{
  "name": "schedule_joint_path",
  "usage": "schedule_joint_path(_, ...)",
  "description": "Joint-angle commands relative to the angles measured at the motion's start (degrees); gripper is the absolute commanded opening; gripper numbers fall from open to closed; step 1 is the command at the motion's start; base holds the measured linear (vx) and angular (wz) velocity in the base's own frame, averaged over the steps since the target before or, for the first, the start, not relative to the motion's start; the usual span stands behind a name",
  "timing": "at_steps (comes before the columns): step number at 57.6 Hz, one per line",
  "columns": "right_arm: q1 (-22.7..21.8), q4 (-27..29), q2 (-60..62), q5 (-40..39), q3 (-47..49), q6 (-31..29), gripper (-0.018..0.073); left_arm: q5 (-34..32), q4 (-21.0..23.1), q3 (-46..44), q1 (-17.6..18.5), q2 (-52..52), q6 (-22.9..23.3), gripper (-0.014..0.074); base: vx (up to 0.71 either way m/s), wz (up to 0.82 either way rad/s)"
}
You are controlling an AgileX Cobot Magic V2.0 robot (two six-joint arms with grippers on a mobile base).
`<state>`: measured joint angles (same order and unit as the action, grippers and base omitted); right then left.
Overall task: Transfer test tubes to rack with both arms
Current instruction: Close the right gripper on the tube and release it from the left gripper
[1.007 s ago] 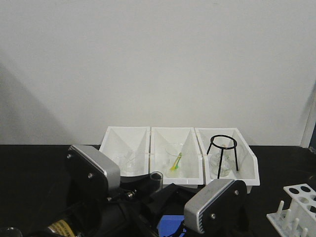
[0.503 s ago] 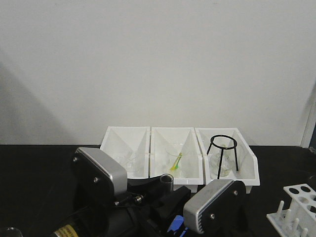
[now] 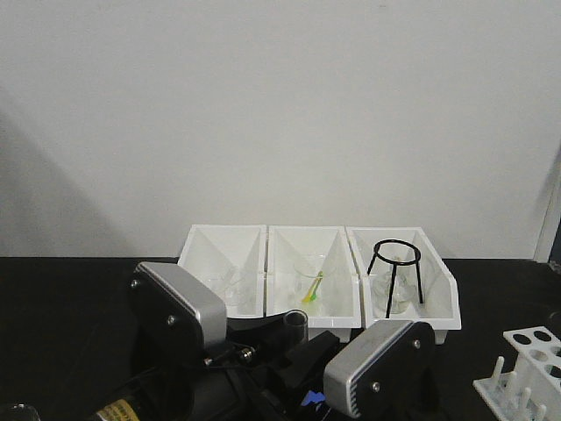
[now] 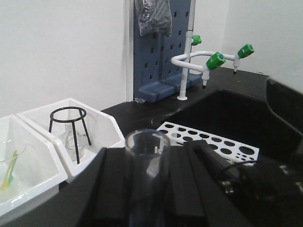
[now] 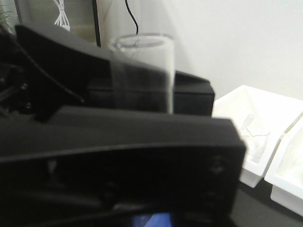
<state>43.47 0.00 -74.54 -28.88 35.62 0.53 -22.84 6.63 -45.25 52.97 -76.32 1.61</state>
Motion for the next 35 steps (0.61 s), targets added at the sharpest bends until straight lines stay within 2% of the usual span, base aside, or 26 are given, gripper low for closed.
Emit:
schedule_joint_path(1, -0.1, 0.0, 1.3, -5.7, 2.0, -0.5, -0.0011, -3.9, -0.1, -1.9, 0.4, 1.4, 0.4, -0.0005, 0.00, 0.00)
schedule_joint_path(10, -0.1, 0.0, 1.3, -5.7, 2.0, -0.5, -0.0010, -3.4, -0.1, -1.9, 0.3, 1.4, 0.0, 0.0083, 0.00, 0.00)
schedule_joint_path(27, -0.1, 0.0, 1.3, -5.7, 2.0, -0.5, -0.0008, -1.6, 0.1, -1.9, 0.1, 1.4, 0.1, 0.0420, 0.00, 0.00)
schedule_joint_path(35, -0.1, 0.0, 1.4, -5.7, 2.0, -0.2, -0.0008, -1.8, 0.1, -2.0, -0.5, 1.5, 0.0, 0.0460, 0.00, 0.00)
